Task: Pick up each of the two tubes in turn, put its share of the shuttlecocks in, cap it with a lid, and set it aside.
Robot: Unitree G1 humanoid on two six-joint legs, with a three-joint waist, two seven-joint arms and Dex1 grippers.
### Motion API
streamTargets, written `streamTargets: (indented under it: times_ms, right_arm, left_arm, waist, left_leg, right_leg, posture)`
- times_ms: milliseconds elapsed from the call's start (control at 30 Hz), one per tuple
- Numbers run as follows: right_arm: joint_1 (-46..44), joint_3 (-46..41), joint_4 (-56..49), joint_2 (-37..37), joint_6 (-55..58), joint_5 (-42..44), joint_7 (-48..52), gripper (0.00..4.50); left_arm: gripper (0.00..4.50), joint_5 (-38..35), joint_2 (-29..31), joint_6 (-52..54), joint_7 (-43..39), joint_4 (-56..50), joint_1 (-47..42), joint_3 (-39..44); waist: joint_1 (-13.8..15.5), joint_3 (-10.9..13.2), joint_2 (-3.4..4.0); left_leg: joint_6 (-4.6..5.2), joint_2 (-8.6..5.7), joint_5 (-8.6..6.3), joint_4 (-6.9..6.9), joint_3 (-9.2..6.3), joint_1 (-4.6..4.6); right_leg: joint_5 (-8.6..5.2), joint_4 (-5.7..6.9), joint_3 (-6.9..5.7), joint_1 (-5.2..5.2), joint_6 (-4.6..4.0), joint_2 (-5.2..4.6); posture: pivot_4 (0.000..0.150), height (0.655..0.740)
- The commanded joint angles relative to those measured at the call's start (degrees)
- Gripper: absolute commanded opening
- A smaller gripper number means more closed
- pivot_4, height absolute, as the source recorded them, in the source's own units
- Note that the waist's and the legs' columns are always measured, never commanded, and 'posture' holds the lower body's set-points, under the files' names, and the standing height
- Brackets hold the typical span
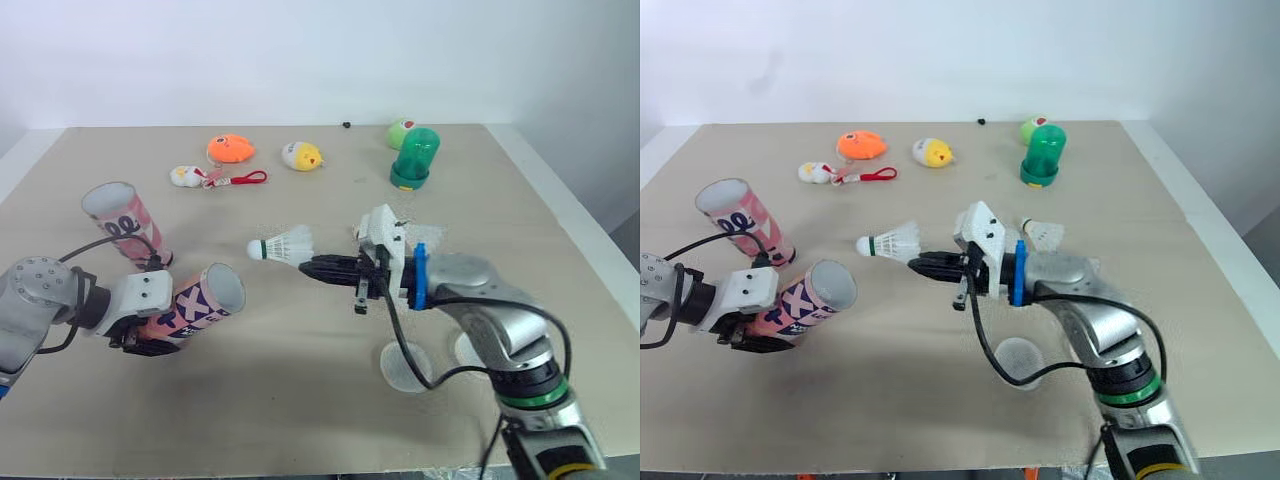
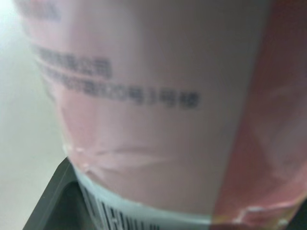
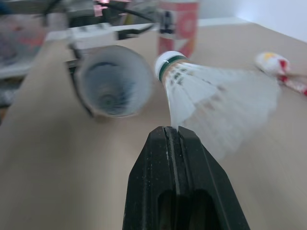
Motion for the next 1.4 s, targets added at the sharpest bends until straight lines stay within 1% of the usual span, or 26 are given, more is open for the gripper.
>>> streamTargets:
  times_ms: [33,200,300,367,433,467,533,567,600,700,733,833,933,1000,1133,1167,1267,1400]
  right_arm:
    - [-3.8,5.1,-1.9,0.9,-2.1,-1.9,2.4,0.08]
    - [-10.3,12.6,4.7,4.4,-6.8,-8.0,4.8,0.08]
    - [-12.8,14.1,6.6,6.1,-8.2,-8.9,6.3,0.08]
    - [-12.8,12.6,6.4,8.1,-7.9,-7.2,5.9,0.08]
    - [-12.0,10.8,5.2,9.0,-6.4,-4.8,5.6,0.65]
    - [-10.5,8.3,3.4,9.5,-5.1,-2.4,4.4,0.99]
    - [-7.2,3.9,-0.3,9.9,-2.9,1.2,1.6,1.85]
    - [-5.0,1.9,-2.4,9.4,-1.9,2.3,0.1,2.38]
    - [-2.5,0.2,-4.4,8.6,-1.9,2.3,-1.5,2.91]
    - [5.4,-5.2,-9.6,6.0,-3.3,0.6,-6.5,4.32]
    - [8.2,-7.2,-11.2,5.3,-3.7,0.1,-8.2,4.46]
    - [18.3,-13.5,-15.7,4.0,-6.9,-2.4,-13.6,4.46]
    - [27.7,-17.6,-19.3,2.3,-9.9,-5.3,-16.5,4.46]
    - [33.3,-20.5,-21.5,2.8,-10.6,-4.9,-18.6,4.46]
    - [42.9,-23.1,-24.3,2.2,-11.9,-4.8,-19.6,4.46]
    - [45.2,-23.4,-24.8,2.4,-12.0,-4.4,-19.7,4.46]
    - [49.9,-23.0,-24.6,3.3,-12.8,-4.5,-20.7,4.46]
    - [51.8,-21.1,-23.5,3.3,-12.1,-5.7,-22.2,4.46]
  left_arm:
    - [3.07,0.4,-0.9,-0.5,0.2,0.2,-0.6,-1.2]
    - [3.07,0.6,-1.5,-0.8,-0.4,0.9,-1.6,-1.9]
    - [3.07,0.7,-1.7,-0.8,-0.6,1.0,-2.1,-2.3]
    - [3.07,0.8,-1.8,-0.9,-0.6,1.3,-2.4,-2.4]
    - [3.07,0.8,-1.8,-0.9,-0.6,1.2,-2.4,-2.4]
    - [3.07,0.6,-1.8,-0.8,-0.6,0.9,-2.1,-2.4]
    - [3.07,0.3,-1.7,-0.5,-0.5,0.3,-1.5,-2.2]
    - [3.07,0.1,-1.6,-0.5,-0.5,0.1,-1.1,-2.1]
    - [3.07,0.0,-1.5,-0.5,-0.5,0.0,-0.9,-2.0]
    - [3.07,-0.1,-1.2,-0.6,-0.5,-0.1,-0.5,-1.8]
    - [3.07,-0.1,-1.1,-0.6,-0.6,-0.2,-0.4,-1.7]
    - [3.07,-0.3,-0.9,-0.5,-0.8,-0.5,-0.1,-1.2]
    - [3.07,-0.3,-0.8,-0.6,-1.1,-0.5,-0.1,-1.0]
    - [3.07,-0.4,-0.9,-0.5,-1.3,-0.4,-0.4,-1.0]
    - [3.07,-0.4,-1.1,-0.6,-1.5,-0.1,-0.8,-1.3]
    - [3.07,-0.4,-1.2,-0.7,-1.6,-0.1,-0.9,-1.5]
    - [3.07,-0.3,-1.8,-0.9,-1.6,0.2,-1.5,-2.2]
    - [3.07,-0.2,-2.1,-0.9,-1.7,0.4,-2.0,-2.6]
  waist:
    - [0.0,0.0,0.01]
    - [0.0,0.0,0.01]
    - [0.1,0.0,-0.01]
    - [0.1,0.0,-0.01]
    - [0.1,0.0,-0.01]
    - [0.1,0.0,-0.01]
    - [0.2,0.0,-0.04]
    - [0.2,0.0,-0.05]
    - [0.2,0.0,-0.06]
    - [0.1,0.0,-0.06]
    - [0.1,0.0,-0.06]
    - [0.1,0.0,-0.05]
    - [0.0,0.0,-0.05]
    - [0.0,0.0,-0.05]
    - [0.0,0.0,-0.07]
    - [0.0,0.0,-0.08]
    - [0.0,0.0,-0.10]
    - [0.0,0.0,-0.10]
  left_leg:
    - [0.00,0.02,0.00,0.00,0.00,0.00]
    - [0.00,0.01,0.00,0.01,0.01,-0.04]
    - [0.00,0.00,0.00,0.04,0.02,-0.06]
    - [0.00,-0.02,0.00,0.04,0.02,-0.08]
    - [0.00,-0.02,0.00,0.02,0.02,-0.08]
    - [0.00,-0.01,0.00,0.01,0.01,-0.08]
    - [0.00,-0.01,0.00,0.01,-0.11,-0.10]
    - [0.00,-0.01,0.00,0.02,-0.13,-0.10]
    - [0.00,-0.02,0.00,0.01,-0.14,-0.11]
    - [-0.01,-0.10,-0.01,0.01,-0.11,-0.10]
    - [-0.01,-0.10,-0.01,0.01,-0.10,-0.10]
    - [-0.02,-0.10,-0.01,-0.05,-0.10,-0.08]
    - [-0.02,-0.09,-0.02,-0.11,-0.11,-0.05]
    - [-0.02,-0.09,-0.02,-0.13,-0.10,-0.04]
    - [-0.02,-0.09,-0.02,-0.11,-0.09,-0.03]
    - [-0.02,-0.08,-0.02,-0.10,-0.09,-0.01]
    - [-0.02,-0.08,-0.02,-0.08,-0.08,0.01]
    - [-0.02,-0.09,-0.02,-0.06,0.02,0.04]
  right_leg:
    - [0.00,0.00,0.00,0.00,0.00,0.02]
    - [0.06,0.00,-0.01,-0.03,0.12,0.00]
    - [0.05,0.00,0.00,-0.04,0.08,-0.01]
    - [0.04,0.00,-0.01,-0.04,0.12,-0.05]
    - [0.06,0.00,-0.01,-0.04,0.19,-0.05]
    - [0.06,0.01,-0.02,-0.04,0.18,-0.05]
    - [0.04,0.02,-0.12,-0.01,0.16,-0.05]
    - [0.03,0.02,-0.15,0.01,0.16,-0.06]
    - [0.01,0.02,-0.16,0.02,0.18,-0.10]
    - [-0.03,0.01,-0.14,0.04,0.23,-0.21]
    - [-0.03,0.01,-0.13,0.03,0.23,-0.21]
    - [-0.07,0.01,-0.13,0.01,0.20,-0.18]
    - [-0.11,0.01,-0.13,0.00,0.16,-0.14]
    - [-0.12,0.01,-0.12,0.00,0.16,-0.14]
    - [-0.11,0.01,-0.09,0.01,0.19,-0.15]
    - [-0.18,0.01,-0.09,0.03,0.05,-0.14]
    - [-0.21,0.01,-0.08,0.04,-0.03,-0.15]
    - [-0.19,0.01,0.00,0.05,0.00,-0.17]
  posture:
    - [0.150,0.7400]
    - [0.150,0.7400]
    - [0.150,0.7400]
    - [0.150,0.7400]
    - [0.150,0.7400]
    - [0.150,0.7400]
    - [0.150,0.7400]
    - [0.150,0.7400]
    - [0.150,0.7400]
    - [0.150,0.7400]
    - [0.150,0.7400]
    - [0.150,0.7400]
    - [0.150,0.7400]
    - [0.150,0.7400]
    - [0.150,0.7400]
    - [0.150,0.7400]
    - [0.150,0.7400]
    - [0.150,0.7400]
